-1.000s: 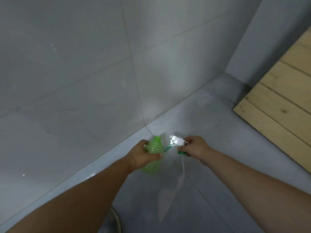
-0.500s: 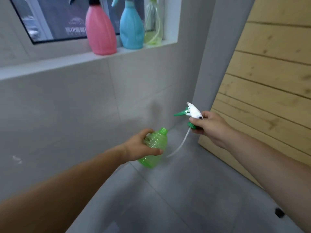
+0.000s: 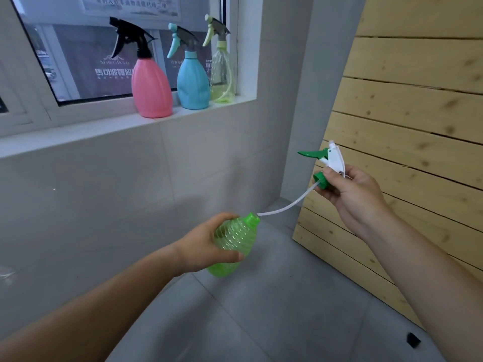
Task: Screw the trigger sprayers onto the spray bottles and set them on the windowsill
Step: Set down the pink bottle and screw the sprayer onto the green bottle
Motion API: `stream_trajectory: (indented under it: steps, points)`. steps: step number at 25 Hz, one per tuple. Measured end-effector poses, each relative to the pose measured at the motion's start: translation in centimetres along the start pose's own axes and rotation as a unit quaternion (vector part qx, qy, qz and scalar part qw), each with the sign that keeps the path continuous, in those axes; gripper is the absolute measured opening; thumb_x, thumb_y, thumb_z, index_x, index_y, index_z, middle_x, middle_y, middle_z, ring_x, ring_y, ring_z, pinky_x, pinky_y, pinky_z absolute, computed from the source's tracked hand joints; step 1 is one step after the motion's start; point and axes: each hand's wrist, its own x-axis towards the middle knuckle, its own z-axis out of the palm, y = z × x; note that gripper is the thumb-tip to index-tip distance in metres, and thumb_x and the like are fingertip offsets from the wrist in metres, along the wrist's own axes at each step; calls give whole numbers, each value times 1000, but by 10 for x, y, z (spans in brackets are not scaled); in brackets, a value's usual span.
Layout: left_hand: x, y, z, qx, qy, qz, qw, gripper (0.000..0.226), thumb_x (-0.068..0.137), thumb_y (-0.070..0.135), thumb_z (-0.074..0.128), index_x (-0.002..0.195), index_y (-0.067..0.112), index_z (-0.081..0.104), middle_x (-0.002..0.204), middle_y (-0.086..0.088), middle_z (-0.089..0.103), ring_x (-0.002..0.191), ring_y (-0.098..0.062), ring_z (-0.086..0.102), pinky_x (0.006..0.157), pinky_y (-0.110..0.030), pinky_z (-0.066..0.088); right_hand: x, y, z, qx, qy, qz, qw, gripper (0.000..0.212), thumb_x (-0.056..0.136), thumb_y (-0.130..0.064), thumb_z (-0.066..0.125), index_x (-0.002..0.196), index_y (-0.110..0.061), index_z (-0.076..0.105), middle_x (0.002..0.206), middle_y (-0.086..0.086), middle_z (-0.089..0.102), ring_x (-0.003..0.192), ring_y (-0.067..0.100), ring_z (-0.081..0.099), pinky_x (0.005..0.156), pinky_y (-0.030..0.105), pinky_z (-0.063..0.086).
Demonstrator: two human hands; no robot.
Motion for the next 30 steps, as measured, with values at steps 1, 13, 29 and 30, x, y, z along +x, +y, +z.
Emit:
stream_trajectory:
  steps: [1,13,29,30]
  points:
    - [1,-1,0,4,-3,7,1000,76,73,17,91,137,33,54,127,-1,65,114,-18,65,98,-32,55,0,1,0,4,-6,11,1000,9,91,-8,63,100,-8,64,100,14,64,92,25,69,80,35,57]
    - [-1,15,5,-142,-85,-17,986,64,61,41,86,120,23,67,115,-11,77,100,-21,76,88,-36,62,-33,36,37,-107,-214,85,967,16,92,-9,62,108,-8,60,114,23,71,93,25,70,84,39,57]
    - [-6,16,7,-247,-82,-22,965,46,71,45,81,112,25,73,95,1,79,87,-17,76,74,-33,60,-33,42,42,-138,-249,63,956,29,89,-26,66,114,-14,62,97,3,69,87,16,67,74,30,57]
    - [-6,15,7,-250,-83,-30,964,47,71,47,81,112,27,74,97,0,79,89,-19,76,79,-37,60,-31,40,40,-108,-261,75,956,23,89,-17,65,112,-13,62,97,4,70,86,15,68,72,27,56]
